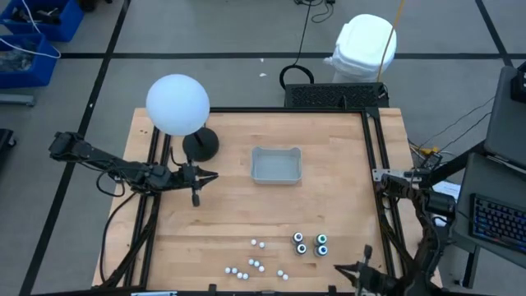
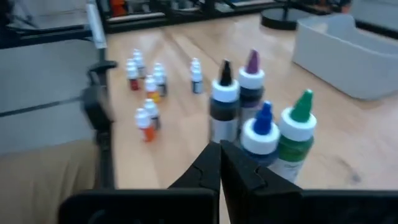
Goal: Pick & Place food coloring
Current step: Put the big blue food coloring bottle into the gray bin
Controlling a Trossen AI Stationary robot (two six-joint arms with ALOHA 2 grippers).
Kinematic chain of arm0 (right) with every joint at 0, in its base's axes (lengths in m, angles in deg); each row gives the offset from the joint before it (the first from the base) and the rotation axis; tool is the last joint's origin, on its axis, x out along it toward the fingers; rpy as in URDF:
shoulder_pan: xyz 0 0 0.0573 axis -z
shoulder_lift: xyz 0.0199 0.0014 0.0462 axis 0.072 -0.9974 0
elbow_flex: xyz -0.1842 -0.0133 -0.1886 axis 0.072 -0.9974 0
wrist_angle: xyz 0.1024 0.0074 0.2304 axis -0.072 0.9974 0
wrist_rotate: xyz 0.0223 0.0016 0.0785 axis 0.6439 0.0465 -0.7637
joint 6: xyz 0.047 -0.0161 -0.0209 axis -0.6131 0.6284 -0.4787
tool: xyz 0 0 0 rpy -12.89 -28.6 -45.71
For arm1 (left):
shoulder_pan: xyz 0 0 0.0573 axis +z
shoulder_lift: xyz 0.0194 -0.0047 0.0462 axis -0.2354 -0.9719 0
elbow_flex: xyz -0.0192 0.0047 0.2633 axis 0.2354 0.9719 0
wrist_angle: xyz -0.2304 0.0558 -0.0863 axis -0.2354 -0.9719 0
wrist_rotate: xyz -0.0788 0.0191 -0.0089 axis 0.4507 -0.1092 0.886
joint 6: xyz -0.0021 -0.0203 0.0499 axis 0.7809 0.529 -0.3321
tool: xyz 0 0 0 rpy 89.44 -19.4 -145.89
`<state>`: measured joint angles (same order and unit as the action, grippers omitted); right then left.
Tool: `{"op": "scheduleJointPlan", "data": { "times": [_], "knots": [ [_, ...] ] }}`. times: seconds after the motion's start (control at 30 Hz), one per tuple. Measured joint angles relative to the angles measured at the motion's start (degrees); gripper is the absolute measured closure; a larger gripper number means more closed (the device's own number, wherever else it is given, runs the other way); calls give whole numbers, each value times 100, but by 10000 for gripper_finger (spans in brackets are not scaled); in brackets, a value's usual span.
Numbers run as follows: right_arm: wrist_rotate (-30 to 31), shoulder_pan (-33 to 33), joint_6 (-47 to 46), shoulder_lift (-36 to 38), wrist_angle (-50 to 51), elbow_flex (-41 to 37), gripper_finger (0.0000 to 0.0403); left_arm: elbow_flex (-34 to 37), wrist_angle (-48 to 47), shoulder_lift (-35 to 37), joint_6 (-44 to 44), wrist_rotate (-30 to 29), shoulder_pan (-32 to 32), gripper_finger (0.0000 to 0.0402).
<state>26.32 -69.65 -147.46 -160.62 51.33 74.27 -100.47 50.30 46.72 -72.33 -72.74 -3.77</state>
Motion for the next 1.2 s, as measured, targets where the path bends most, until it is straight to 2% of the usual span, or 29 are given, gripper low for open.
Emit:
{"op": "scheduleJointPlan", "data": {
  "times": [0.13, 0.4, 0.53, 0.6, 0.77, 0.87, 1.2],
  "knots": [
    [-261, 184, 25, 0, -137, -171, 362, -2, 24, 0, 2, 0, 0, 366],
    [-257, 232, 266, 28, -159, -188, 237, -2, 10, 0, 21, 0, 0, 366],
    [-269, 334, 242, 28, -164, -190, 197, -2, 6, 0, 50, 3, 0, 366],
    [-303, 415, 247, 28, -177, -190, 187, -2, 8, 0, 63, 4, 0, 366],
    [-1050, 697, 308, 28, -201, -190, 182, -2, 7, 0, 62, 4, 0, 366],
    [-1289, 828, 444, 28, -257, -190, 186, -2, 8, 0, 63, 4, 0, 366],
    [-1311, 964, 522, 28, -255, -190, 189, -2, 8, 0, 63, 4, 0, 366]
  ]
}}
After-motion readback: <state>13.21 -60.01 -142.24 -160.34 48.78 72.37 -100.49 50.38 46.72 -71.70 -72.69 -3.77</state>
